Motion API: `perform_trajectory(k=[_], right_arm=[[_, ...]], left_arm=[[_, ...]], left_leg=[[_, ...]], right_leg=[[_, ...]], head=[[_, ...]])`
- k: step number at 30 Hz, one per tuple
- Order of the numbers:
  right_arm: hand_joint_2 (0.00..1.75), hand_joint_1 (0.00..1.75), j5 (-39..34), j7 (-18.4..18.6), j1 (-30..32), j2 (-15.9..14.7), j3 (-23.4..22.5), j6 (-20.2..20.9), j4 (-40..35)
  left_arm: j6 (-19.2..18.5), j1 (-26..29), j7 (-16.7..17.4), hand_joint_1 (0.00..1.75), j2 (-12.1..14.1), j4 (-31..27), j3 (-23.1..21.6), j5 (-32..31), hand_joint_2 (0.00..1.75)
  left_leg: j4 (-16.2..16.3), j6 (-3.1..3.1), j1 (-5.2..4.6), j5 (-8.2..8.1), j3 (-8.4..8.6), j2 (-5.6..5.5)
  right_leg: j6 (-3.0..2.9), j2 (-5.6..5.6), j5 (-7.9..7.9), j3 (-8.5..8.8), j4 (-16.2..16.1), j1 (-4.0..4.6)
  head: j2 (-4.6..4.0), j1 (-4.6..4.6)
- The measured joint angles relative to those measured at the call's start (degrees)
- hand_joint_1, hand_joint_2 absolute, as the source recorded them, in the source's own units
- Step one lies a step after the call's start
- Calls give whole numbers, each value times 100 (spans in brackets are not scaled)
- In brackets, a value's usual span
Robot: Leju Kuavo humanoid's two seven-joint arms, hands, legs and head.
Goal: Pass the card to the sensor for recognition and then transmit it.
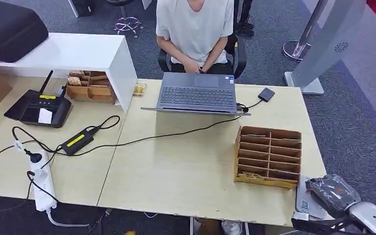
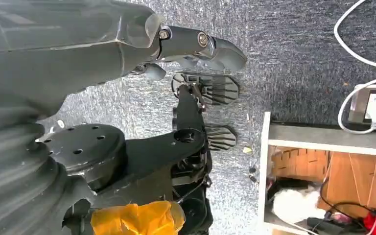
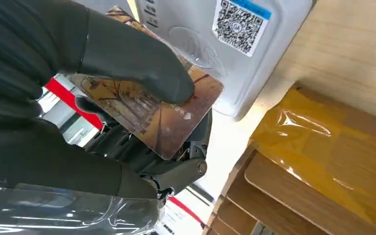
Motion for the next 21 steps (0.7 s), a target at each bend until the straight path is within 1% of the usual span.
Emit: perform_trajectory(k=[3,6,9,11,14,16,21], right_arm=[[175,175,33,-46,-97,35,39,-22,48],[175,175,177,-85,-345,101,116,-142,122],[175,175,321,-105,-759,190,206,-265,173],[175,175,407,-133,-1153,271,282,-316,188],[175,175,566,-131,-1679,389,369,-593,181],[175,175,616,-122,-1996,494,428,-708,184],[175,175,634,-59,-2310,629,570,-758,188]], left_arm=[[-7,-10,13,0,-7,0,0,-26,175],[-7,-44,39,0,-20,0,2,-81,175],[-7,-84,92,0,-28,0,2,-122,175],[-7,-107,118,0,-35,0,2,-173,175],[-7,-139,148,0,-52,0,2,-240,175],[-7,-164,175,0,-68,0,2,-267,175],[-7,-195,192,0,-81,0,2,-275,175]], left_leg=[[0,0,0,0,0,3],[0,-1,0,1,0,4],[0,-3,0,5,3,11],[0,-3,0,7,3,14],[0,-5,0,8,6,15],[0,-7,0,10,7,15],[0,-7,1,9,1,2]], right_leg=[[0,2,0,0,1,0],[-3,3,3,0,2,-1],[-4,10,5,0,4,-1],[-5,13,9,0,7,-1],[-7,14,10,0,7,0],[-7,14,10,0,8,0],[-5,4,8,1,7,1]], head=[[0,0],[0,2],[0,0],[0,-2],[0,4],[0,0],[0,0]])
